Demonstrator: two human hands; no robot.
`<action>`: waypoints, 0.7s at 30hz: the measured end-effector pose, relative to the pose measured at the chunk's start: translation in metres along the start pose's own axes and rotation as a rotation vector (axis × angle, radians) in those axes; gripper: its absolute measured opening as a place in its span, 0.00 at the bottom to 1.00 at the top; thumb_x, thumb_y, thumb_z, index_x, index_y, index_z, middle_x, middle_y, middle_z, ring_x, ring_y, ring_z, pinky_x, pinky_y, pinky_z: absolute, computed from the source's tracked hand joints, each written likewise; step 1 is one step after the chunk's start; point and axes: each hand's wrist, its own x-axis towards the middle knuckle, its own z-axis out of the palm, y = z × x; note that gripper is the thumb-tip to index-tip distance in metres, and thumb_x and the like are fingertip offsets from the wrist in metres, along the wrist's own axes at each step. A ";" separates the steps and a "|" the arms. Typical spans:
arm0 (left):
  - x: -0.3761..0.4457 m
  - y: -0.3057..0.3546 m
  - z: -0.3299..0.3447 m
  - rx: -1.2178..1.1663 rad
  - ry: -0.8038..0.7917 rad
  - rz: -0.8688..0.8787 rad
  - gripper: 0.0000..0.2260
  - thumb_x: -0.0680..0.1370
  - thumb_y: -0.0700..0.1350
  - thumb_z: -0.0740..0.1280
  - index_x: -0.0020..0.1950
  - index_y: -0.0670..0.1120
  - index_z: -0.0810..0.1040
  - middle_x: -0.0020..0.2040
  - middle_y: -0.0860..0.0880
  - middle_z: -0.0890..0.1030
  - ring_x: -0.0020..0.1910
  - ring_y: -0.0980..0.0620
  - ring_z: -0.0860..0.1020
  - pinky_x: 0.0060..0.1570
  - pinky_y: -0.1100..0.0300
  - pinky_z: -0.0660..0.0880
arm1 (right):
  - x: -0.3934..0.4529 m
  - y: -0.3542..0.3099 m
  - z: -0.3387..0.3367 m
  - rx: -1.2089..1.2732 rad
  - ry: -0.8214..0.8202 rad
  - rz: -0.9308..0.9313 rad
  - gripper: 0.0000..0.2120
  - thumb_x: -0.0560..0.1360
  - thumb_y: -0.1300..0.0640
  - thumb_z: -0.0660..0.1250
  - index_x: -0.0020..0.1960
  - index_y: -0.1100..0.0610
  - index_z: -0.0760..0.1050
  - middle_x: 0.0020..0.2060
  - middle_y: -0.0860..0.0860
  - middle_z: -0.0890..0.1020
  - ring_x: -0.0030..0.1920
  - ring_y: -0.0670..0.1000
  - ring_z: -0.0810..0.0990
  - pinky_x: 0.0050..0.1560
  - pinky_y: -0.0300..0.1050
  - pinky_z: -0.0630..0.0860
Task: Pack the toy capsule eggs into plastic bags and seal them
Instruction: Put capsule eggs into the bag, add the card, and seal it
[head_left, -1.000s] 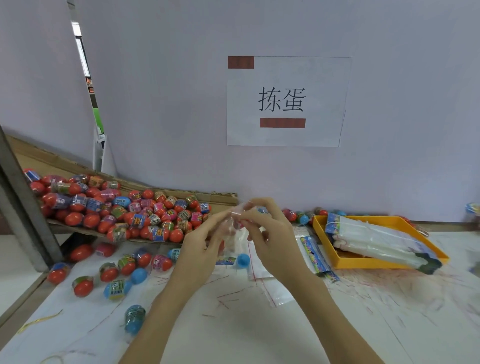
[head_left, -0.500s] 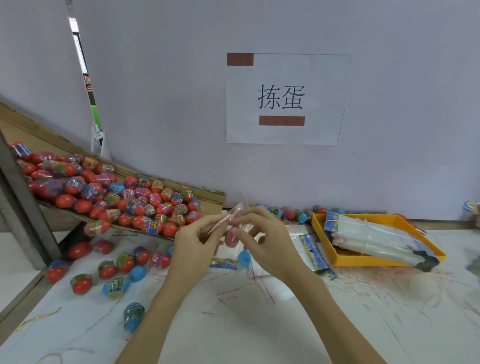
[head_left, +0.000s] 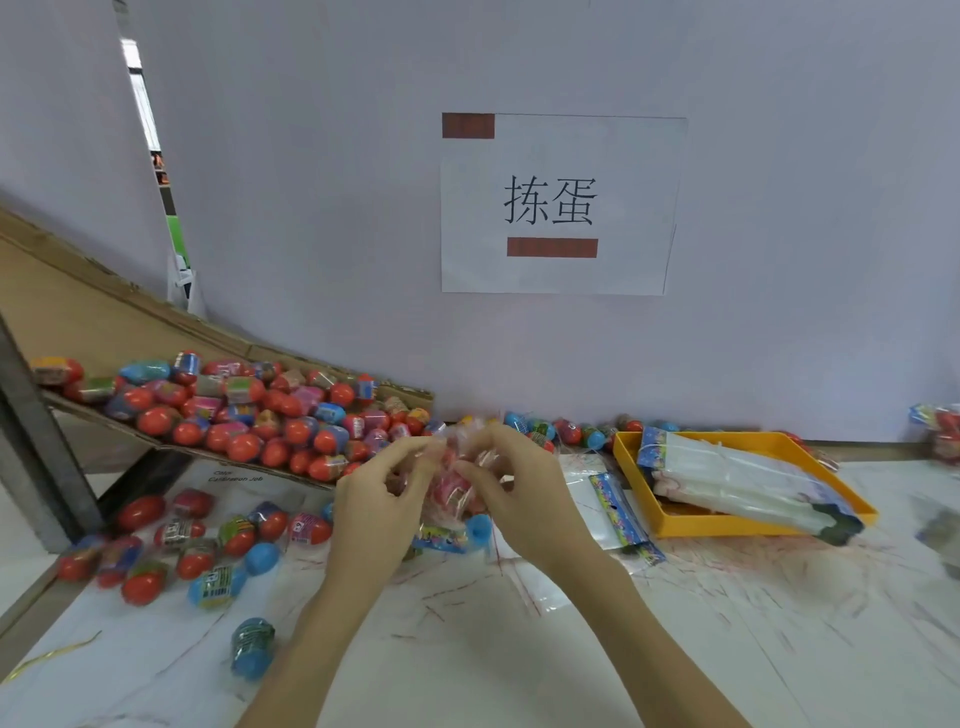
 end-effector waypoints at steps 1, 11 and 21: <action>0.002 -0.001 -0.001 -0.044 -0.024 -0.051 0.15 0.77 0.65 0.67 0.57 0.59 0.85 0.45 0.59 0.87 0.45 0.57 0.84 0.44 0.62 0.82 | 0.001 0.002 -0.001 -0.054 0.032 -0.008 0.03 0.80 0.55 0.71 0.49 0.48 0.77 0.43 0.42 0.81 0.39 0.46 0.82 0.41 0.45 0.83; 0.008 -0.001 -0.008 -0.440 -0.281 -0.247 0.26 0.67 0.57 0.84 0.63 0.65 0.83 0.63 0.61 0.84 0.67 0.53 0.80 0.63 0.48 0.79 | 0.001 0.003 -0.017 0.145 0.040 0.058 0.05 0.81 0.56 0.71 0.48 0.49 0.76 0.36 0.51 0.82 0.25 0.52 0.79 0.25 0.43 0.75; 0.005 0.004 -0.007 -0.414 -0.318 -0.184 0.26 0.68 0.52 0.83 0.63 0.66 0.82 0.61 0.60 0.85 0.60 0.59 0.83 0.53 0.62 0.82 | 0.002 -0.006 -0.023 0.117 0.025 0.018 0.02 0.80 0.57 0.71 0.50 0.53 0.79 0.39 0.50 0.84 0.24 0.53 0.77 0.24 0.46 0.75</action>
